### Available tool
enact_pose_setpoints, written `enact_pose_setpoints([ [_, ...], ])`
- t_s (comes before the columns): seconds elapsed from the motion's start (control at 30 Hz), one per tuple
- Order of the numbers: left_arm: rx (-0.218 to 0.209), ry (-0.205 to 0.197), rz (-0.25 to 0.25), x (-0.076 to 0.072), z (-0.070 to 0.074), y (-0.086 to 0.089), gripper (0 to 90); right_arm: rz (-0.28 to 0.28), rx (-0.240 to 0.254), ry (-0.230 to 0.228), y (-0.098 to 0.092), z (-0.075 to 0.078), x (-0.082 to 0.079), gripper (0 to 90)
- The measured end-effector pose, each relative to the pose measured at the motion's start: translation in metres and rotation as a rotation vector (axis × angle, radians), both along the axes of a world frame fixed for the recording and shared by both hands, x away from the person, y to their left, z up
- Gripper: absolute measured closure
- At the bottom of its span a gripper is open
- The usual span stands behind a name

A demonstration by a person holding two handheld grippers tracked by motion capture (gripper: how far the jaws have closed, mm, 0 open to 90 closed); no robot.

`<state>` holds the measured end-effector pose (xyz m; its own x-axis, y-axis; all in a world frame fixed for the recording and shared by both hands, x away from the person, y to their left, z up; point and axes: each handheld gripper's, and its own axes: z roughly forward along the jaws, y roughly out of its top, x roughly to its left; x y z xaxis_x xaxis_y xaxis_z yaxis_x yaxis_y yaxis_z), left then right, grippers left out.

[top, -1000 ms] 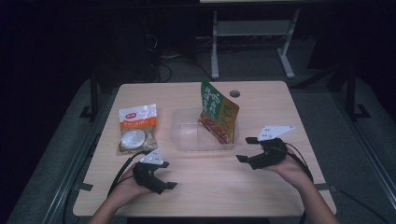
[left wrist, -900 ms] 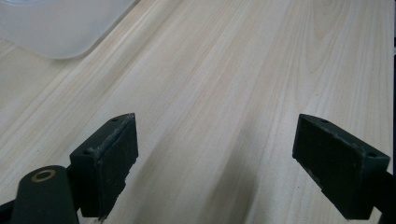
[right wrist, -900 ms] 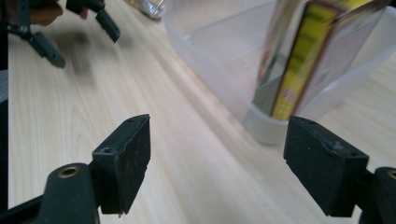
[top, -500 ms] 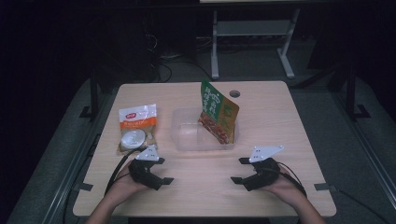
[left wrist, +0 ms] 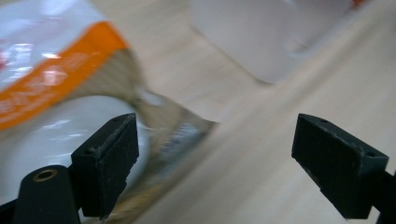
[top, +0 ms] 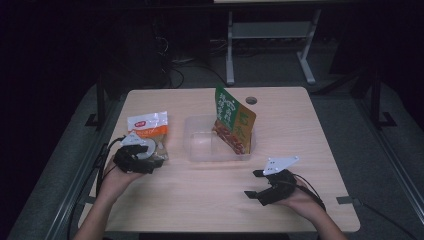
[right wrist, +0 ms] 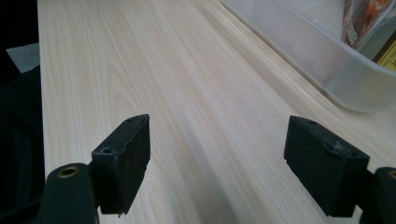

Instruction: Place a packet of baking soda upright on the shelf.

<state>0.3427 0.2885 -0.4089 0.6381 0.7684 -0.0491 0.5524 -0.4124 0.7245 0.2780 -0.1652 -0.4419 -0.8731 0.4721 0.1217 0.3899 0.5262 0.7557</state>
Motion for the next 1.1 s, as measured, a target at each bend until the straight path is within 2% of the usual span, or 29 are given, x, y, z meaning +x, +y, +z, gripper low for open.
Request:
enact_pose_setpoints([
  [0.07, 0.002, 0.000, 0.043, 0.008, 0.002, 0.007, 14.3, 0.002, -0.003, 0.000, 0.000, 0.000, 0.000, 22.2],
  [0.13, 0.030, -0.001, 0.085, 0.019, 0.003, 0.015, 14.3, 0.005, -0.005, 0.003, 0.000, -0.001, -0.001, 22.2],
  [0.2, 0.026, -0.006, 0.108, 0.025, 0.003, 0.019, 14.5, 0.006, -0.007, 0.002, 0.000, -0.001, -0.001, 22.2],
  [0.33, 0.055, 0.018, 0.148, 0.042, 0.000, 0.028, 14.5, 0.000, -0.010, 0.003, -0.001, -0.002, -0.001, 22.3],
  [0.4, 0.035, 0.012, 0.163, 0.049, -0.003, 0.027, 17.5, -0.002, -0.011, 0.003, -0.002, -0.002, -0.001, 22.3],
  [0.47, 0.013, 0.021, 0.165, 0.057, -0.006, 0.024, 24.8, -0.001, -0.013, 0.002, -0.002, -0.002, 0.000, 22.3],
  [0.53, 0.042, 0.026, 0.156, 0.063, -0.009, 0.019, 32.2, -0.002, -0.014, 0.004, -0.002, -0.002, -0.001, 22.3],
  [0.57, 0.041, 0.027, 0.155, 0.068, -0.011, 0.016, 35.9, -0.001, -0.014, 0.003, -0.002, -0.002, -0.001, 22.4],
  [0.63, 0.019, 0.027, 0.156, 0.075, -0.015, 0.010, 51.4, 0.000, -0.016, 0.003, -0.002, -0.003, -0.001, 22.5],
  [0.73, 0.031, 0.056, 0.143, 0.083, -0.020, 0.000, 72.3, 0.002, -0.022, 0.004, -0.003, -0.003, -0.001, 22.7],
  [0.83, 0.062, 0.055, 0.136, 0.088, -0.024, -0.004, 88.6, 0.004, -0.024, 0.000, -0.005, -0.003, -0.001, 23.0],
  [0.9, 0.070, 0.067, 0.138, 0.089, -0.027, -0.006, 89.6, 0.004, -0.026, 0.004, -0.006, -0.004, -0.001, 23.1],
  [1.0, 0.111, 0.092, 0.108, 0.090, -0.032, -0.008, 89.7, 0.010, -0.027, 0.007, -0.007, -0.004, -0.001, 23.1],
  [1.1, 0.124, 0.112, 0.095, 0.085, -0.035, -0.008, 89.8, 0.011, -0.027, 0.012, -0.006, -0.004, -0.002, 23.1],
])
